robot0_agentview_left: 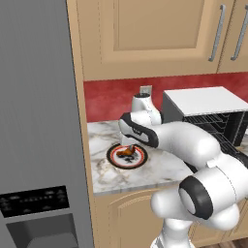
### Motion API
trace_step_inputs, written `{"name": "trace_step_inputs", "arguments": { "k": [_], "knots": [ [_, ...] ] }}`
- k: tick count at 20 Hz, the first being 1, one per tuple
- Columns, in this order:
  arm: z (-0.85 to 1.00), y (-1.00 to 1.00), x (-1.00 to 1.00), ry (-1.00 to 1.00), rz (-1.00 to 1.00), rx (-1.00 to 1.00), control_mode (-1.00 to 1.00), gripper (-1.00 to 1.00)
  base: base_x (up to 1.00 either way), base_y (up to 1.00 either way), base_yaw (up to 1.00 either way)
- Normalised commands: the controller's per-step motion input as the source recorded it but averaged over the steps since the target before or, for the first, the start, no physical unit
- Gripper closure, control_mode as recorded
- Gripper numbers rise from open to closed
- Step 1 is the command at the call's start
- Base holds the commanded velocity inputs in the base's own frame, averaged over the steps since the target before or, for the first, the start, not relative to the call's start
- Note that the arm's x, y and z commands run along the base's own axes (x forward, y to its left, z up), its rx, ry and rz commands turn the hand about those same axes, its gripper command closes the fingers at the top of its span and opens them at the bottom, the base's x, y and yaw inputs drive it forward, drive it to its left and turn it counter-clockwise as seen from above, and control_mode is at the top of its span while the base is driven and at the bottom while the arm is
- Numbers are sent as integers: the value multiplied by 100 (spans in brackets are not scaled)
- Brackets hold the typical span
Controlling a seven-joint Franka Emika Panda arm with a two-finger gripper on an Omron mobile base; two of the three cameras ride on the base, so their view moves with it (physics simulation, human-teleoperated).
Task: Open the toaster oven door. Place the baguette on the top rack in the toaster oven and place the chicken drumstick on the bottom rack.
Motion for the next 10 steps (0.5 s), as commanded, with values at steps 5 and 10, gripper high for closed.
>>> {"name": "trace_step_inputs", "arguments": {
  "k": [5,10],
  "knots": [
    [-13,0,35,0,-6,0,-100,-100,0,0,0],
    [-18,0,45,0,-13,0,-100,-100,0,0,0]
  ]
}}
